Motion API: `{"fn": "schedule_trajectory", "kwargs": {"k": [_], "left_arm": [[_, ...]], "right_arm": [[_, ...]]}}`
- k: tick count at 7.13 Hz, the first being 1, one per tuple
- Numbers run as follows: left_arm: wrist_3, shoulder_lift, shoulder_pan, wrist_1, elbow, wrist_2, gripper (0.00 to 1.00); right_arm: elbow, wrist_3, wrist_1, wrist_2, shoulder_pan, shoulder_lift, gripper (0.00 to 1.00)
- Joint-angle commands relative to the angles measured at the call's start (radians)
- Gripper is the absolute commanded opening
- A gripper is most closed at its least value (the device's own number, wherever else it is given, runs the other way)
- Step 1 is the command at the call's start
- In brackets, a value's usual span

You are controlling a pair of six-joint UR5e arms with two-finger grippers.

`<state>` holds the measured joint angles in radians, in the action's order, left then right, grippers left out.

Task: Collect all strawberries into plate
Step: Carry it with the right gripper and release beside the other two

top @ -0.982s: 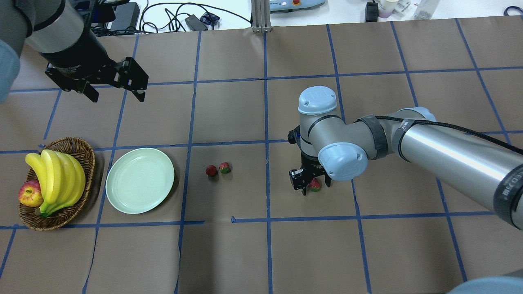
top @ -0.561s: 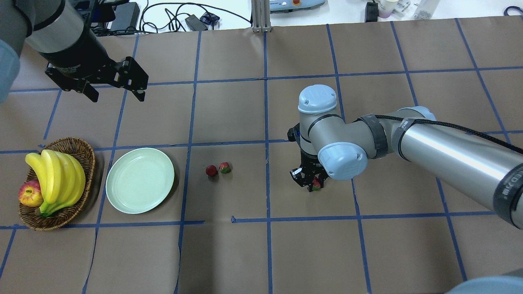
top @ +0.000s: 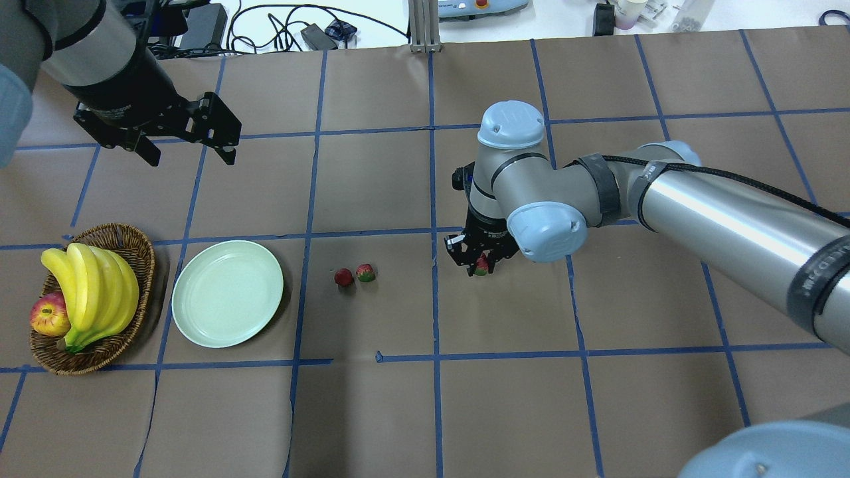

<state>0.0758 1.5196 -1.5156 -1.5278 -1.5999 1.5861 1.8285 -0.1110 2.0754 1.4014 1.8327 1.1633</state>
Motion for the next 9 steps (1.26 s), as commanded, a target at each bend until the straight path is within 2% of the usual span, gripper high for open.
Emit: {"fn": "schedule_trajectory", "kwargs": {"k": [1,3,4,5,6,8,9], "left_arm": [[-0.001,-0.001,0.000,0.000,0.002,0.000,1.00],[-0.002,0.001,0.000,0.000,0.000,0.000,1.00],[-0.001,0.001,0.000,0.000,0.000,0.000,1.00],[-0.002,0.001,0.000,0.000,0.000,0.000,1.00],[-0.002,0.001,0.000,0.000,0.000,0.000,1.00],[-0.001,0.001,0.000,0.000,0.000,0.000,1.00],[-0.001,0.001,0.000,0.000,0.000,0.000,1.00]], "right_arm": [[-0.079,-0.166,0.069,-0.105,0.084,-0.078,0.00],[-0.110,-0.260,0.146,-0.104,0.152,-0.137,0.00],[-0.110,-0.256,0.144,-0.104,0.154,-0.139,0.02],[-0.109,-0.265,0.141,-0.105,0.158,-0.133,0.55],[-0.100,-0.265,0.138,-0.105,0.160,-0.117,1.00],[-0.101,-0.248,0.137,-0.096,0.157,-0.097,1.00],[-0.101,-0.242,0.052,-0.078,0.137,-0.035,1.00]]}}
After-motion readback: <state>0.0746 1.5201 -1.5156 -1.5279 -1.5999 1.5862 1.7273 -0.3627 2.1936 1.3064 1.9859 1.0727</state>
